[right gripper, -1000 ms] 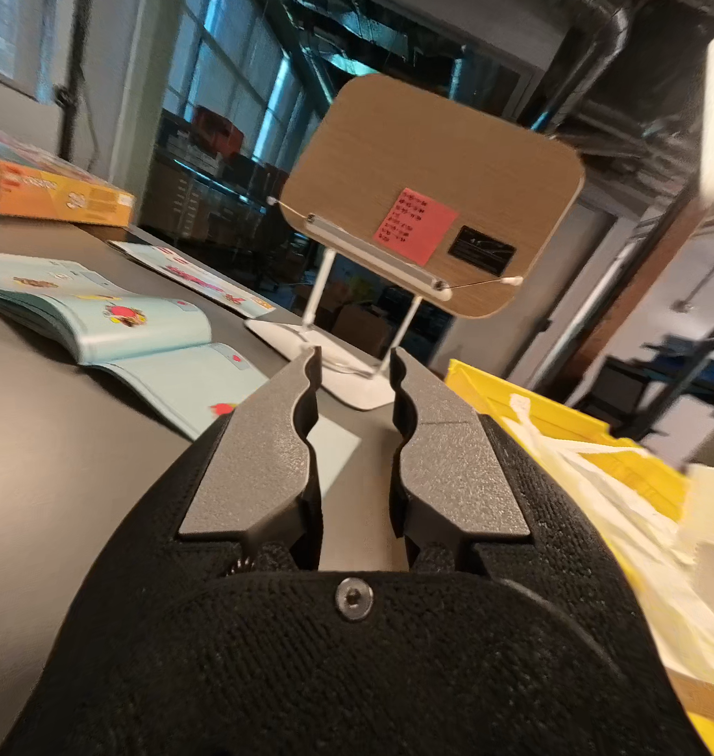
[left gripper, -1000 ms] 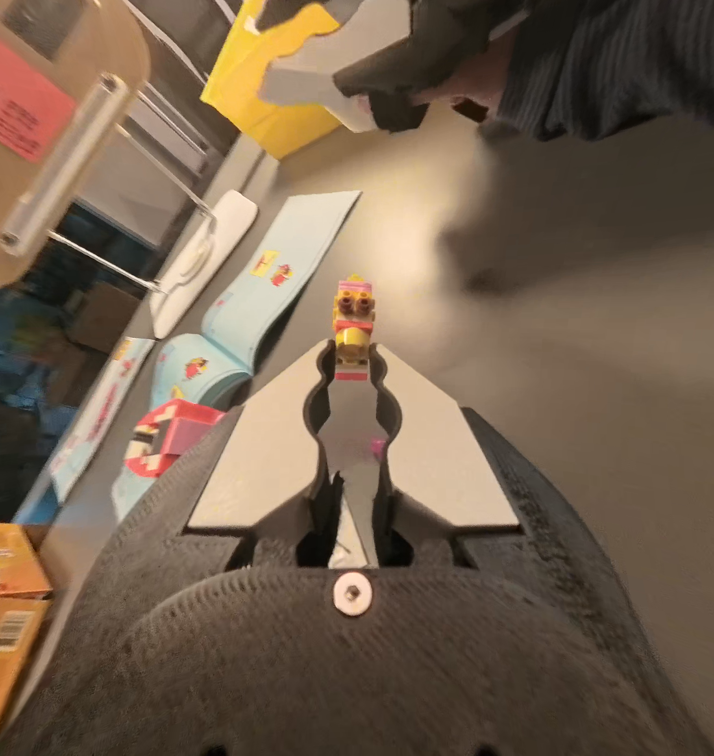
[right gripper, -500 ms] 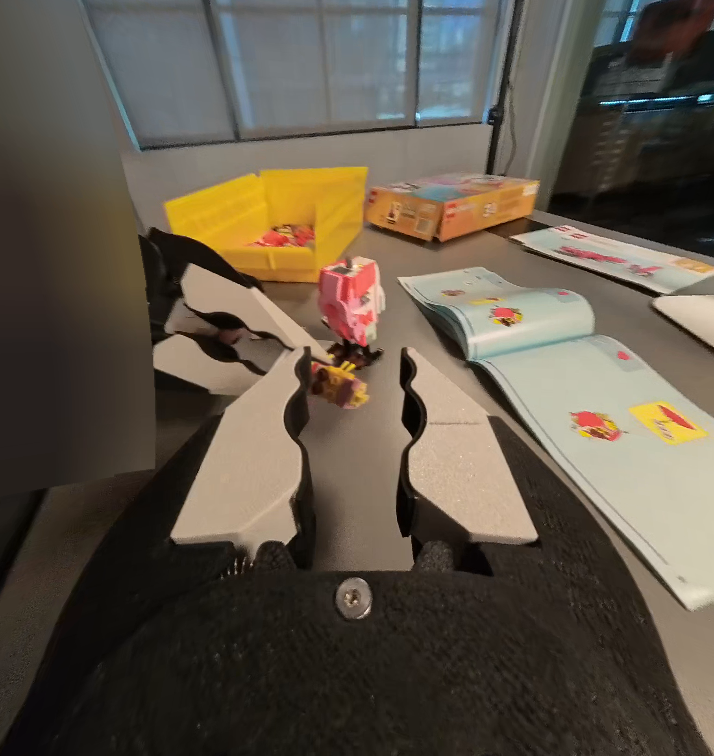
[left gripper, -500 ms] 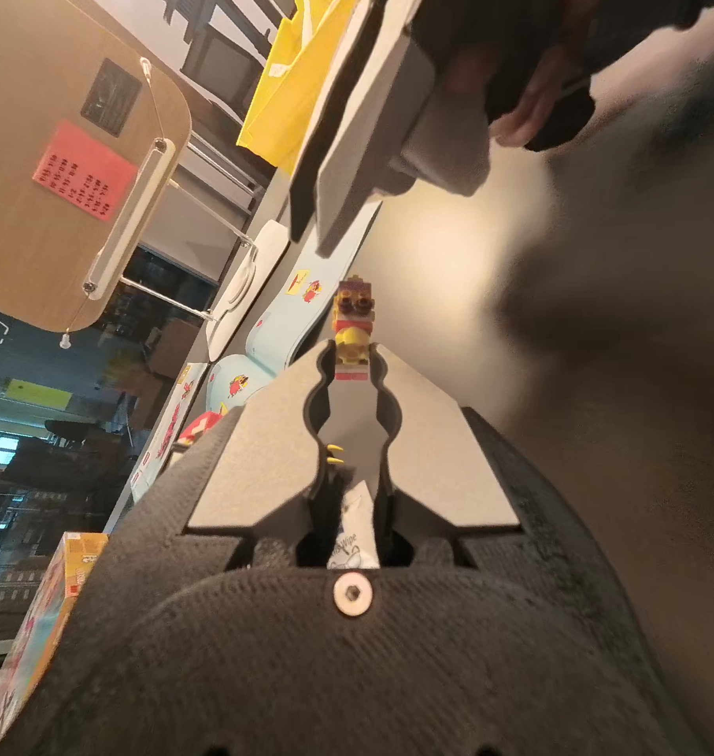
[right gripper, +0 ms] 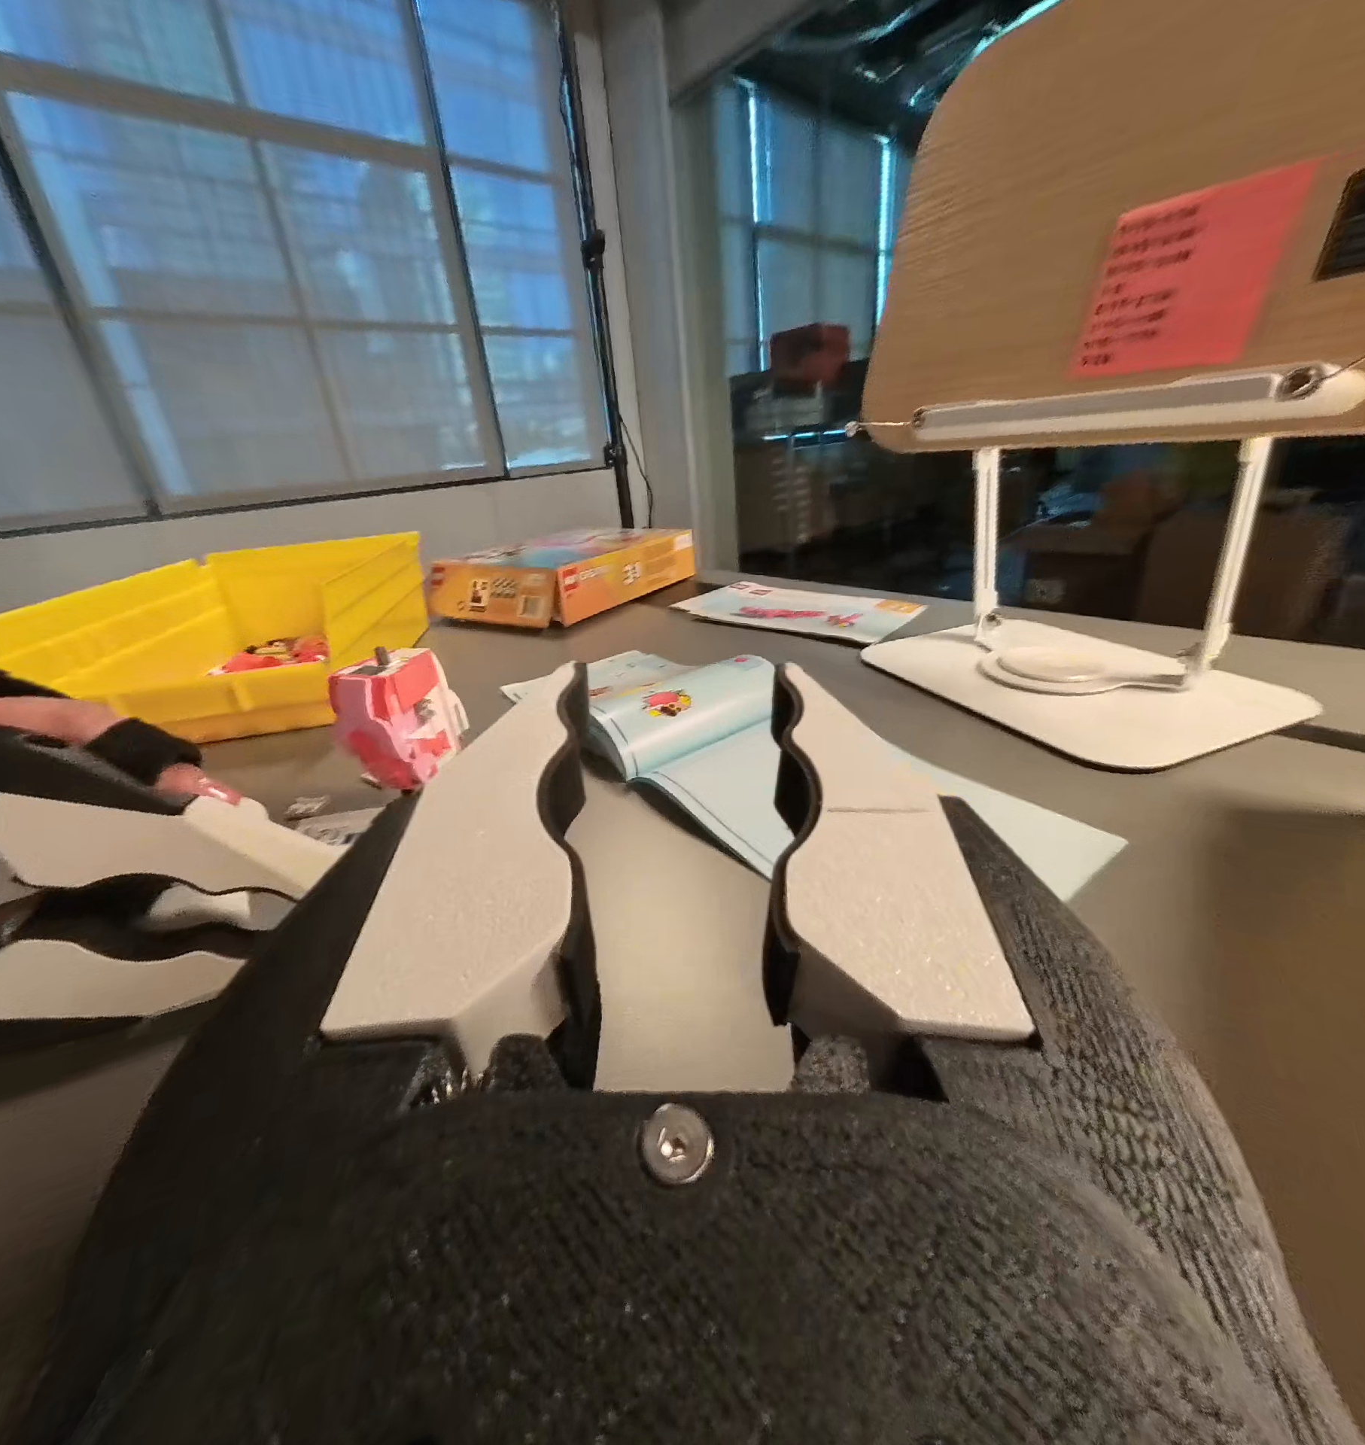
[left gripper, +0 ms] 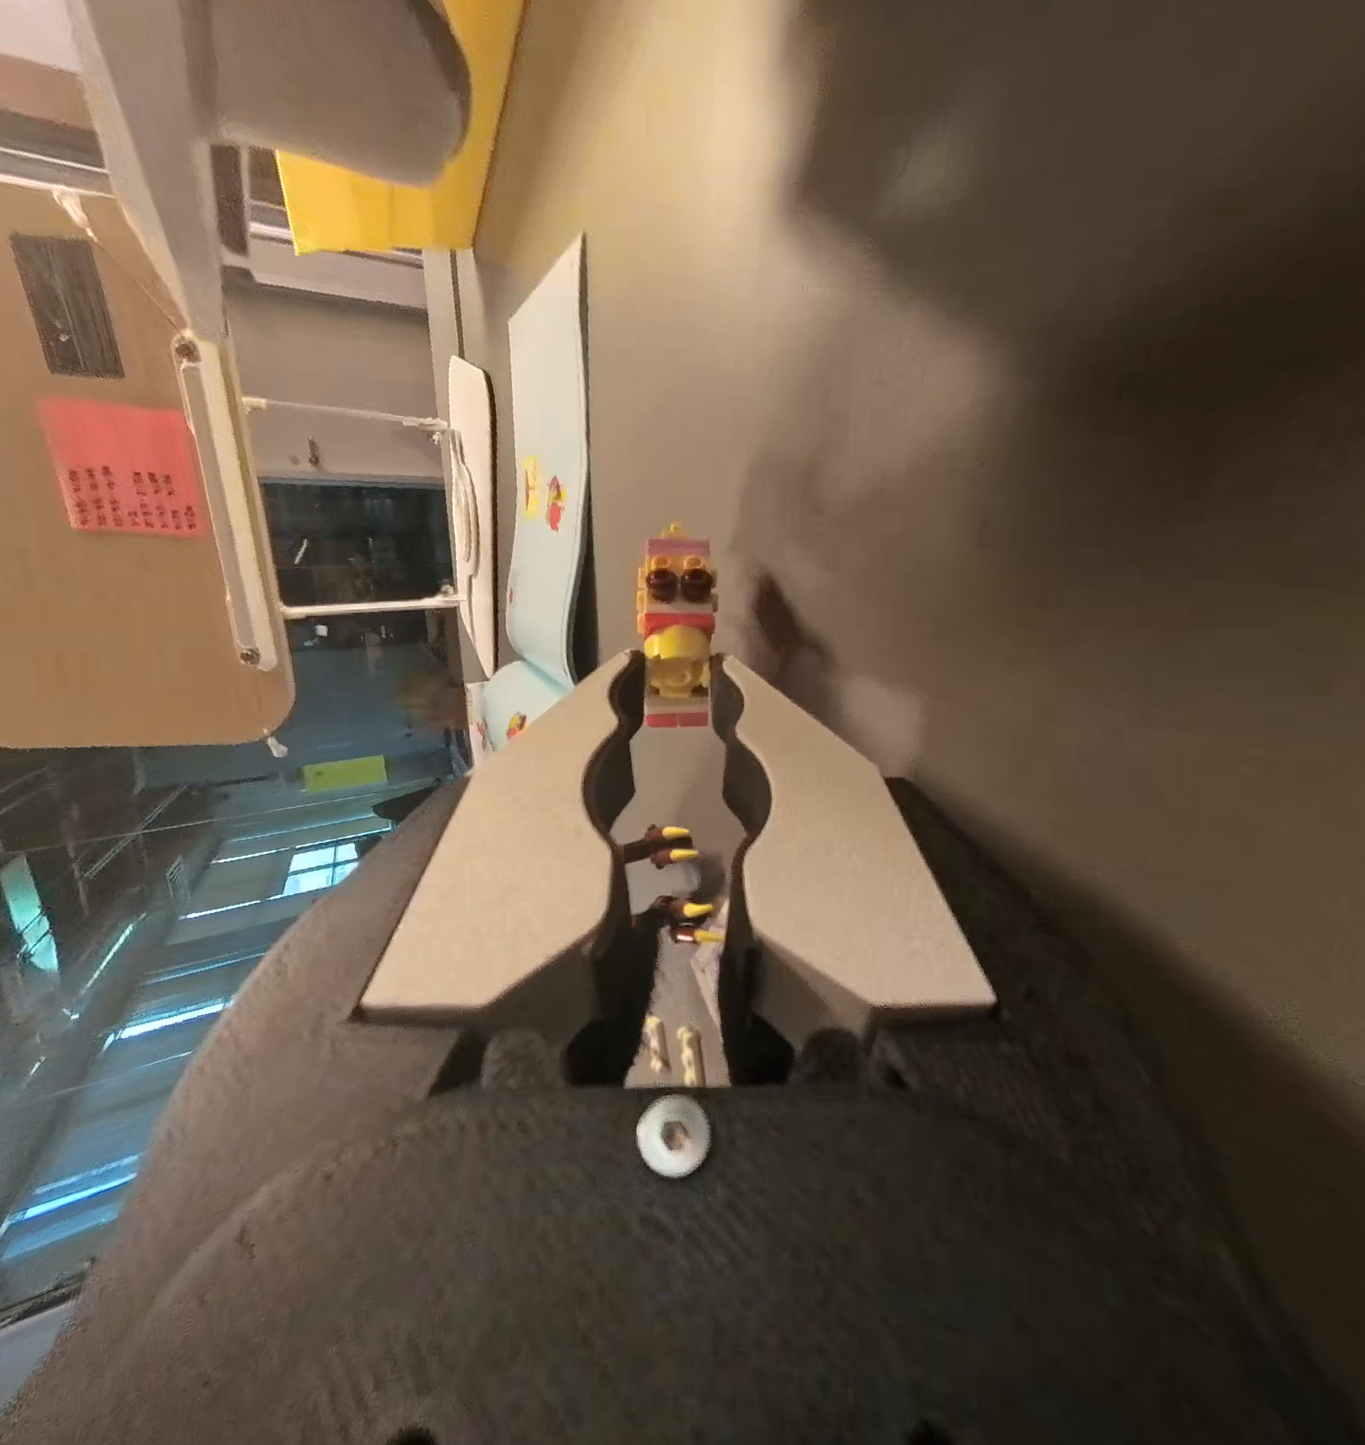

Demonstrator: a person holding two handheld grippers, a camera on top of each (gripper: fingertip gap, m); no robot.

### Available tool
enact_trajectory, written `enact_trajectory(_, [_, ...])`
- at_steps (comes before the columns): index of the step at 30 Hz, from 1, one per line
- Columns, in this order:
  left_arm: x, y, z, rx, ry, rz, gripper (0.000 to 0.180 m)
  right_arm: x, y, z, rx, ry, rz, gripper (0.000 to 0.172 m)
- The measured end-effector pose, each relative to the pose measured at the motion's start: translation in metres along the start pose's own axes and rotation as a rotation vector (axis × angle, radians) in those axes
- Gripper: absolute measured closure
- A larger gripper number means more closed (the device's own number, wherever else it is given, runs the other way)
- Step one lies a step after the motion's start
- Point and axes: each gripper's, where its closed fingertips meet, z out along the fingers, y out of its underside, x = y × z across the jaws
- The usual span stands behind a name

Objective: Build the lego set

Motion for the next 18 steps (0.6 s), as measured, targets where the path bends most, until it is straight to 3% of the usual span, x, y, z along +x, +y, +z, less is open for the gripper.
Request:
enact_trajectory(6, [0.010,-0.001,0.000,-0.044,0.114,0.005,0.165,0.007,-0.001,-0.001,0.014,0.035,-0.033,0.122])
enact_trajectory(11, [0.017,-0.012,-0.008,-0.010,0.212,-0.100,0.147,0.022,-0.007,-0.006,0.045,0.162,-0.144,0.122])
enact_trajectory(15, [0.022,-0.019,-0.026,0.039,0.345,-0.257,0.130,0.039,-0.021,-0.019,0.104,0.335,-0.284,0.121])
enact_trajectory(18, [0.019,-0.027,-0.051,0.164,0.479,-0.473,0.126,0.047,-0.030,-0.029,0.146,0.414,-0.325,0.121])
